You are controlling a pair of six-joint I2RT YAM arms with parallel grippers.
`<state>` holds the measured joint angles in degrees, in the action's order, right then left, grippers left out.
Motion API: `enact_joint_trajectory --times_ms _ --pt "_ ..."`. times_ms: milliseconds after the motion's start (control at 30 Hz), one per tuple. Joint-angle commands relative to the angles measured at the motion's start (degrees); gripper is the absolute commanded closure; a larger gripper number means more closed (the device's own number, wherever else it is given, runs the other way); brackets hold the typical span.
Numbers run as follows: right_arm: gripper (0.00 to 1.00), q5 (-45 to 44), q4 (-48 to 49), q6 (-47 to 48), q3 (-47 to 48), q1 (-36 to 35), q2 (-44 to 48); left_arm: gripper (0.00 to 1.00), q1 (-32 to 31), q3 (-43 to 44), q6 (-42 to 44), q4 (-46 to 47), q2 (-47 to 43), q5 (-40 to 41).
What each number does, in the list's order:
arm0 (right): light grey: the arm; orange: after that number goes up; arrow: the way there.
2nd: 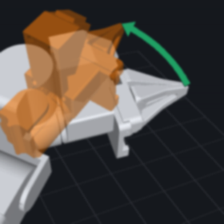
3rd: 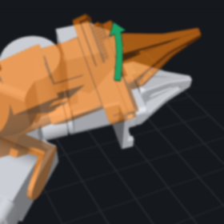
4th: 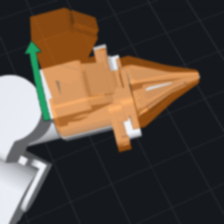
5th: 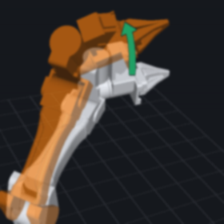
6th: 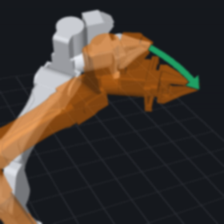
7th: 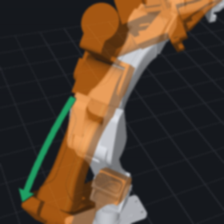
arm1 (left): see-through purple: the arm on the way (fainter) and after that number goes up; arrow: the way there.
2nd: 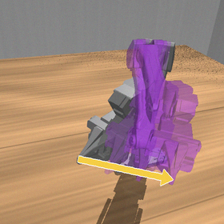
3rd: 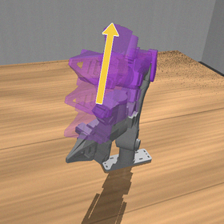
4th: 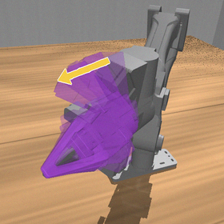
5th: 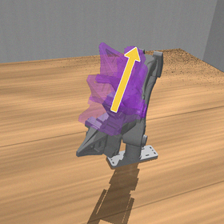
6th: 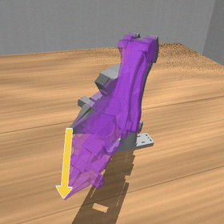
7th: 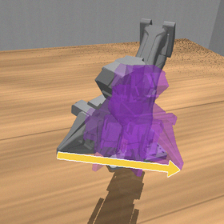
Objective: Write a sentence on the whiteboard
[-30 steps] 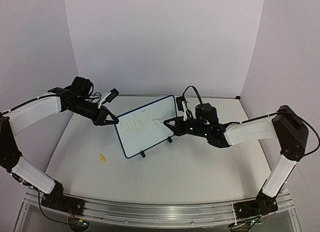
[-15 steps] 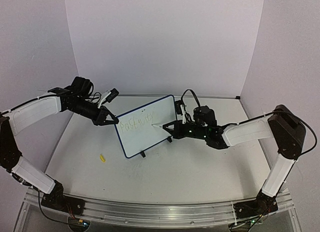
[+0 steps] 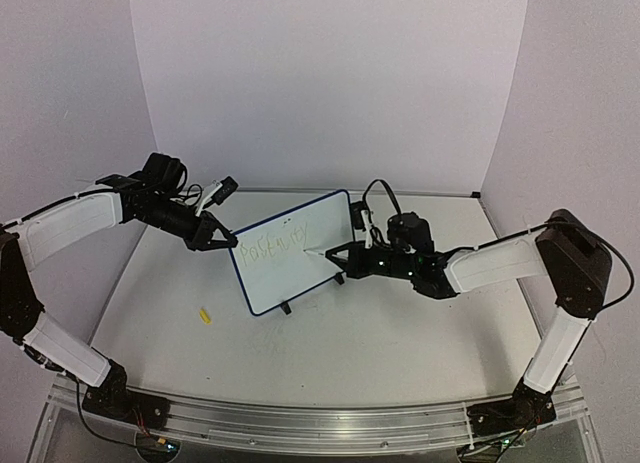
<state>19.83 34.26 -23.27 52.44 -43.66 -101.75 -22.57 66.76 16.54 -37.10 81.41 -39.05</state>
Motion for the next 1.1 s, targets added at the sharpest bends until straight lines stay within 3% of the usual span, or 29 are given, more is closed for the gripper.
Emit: enact_joint_trajectory --times_ms 0,400,1067 --pt "1.00 -1.12 1.85 -0.11 -0.85 0.20 3.92 1.00 -0.56 2.06 1.00 -1.84 0.81 -0.79" --pt "1.00 0.78 -0.69 0.77 -2.94 2.86 9.76 1.00 -0.55 2.07 1.00 -1.88 0.60 -0.74" --pt "1.00 0.21 -0.60 4.20 1.94 6.06 7.98 1.00 -0.56 2.21 1.04 -1.92 1.00 -0.86"
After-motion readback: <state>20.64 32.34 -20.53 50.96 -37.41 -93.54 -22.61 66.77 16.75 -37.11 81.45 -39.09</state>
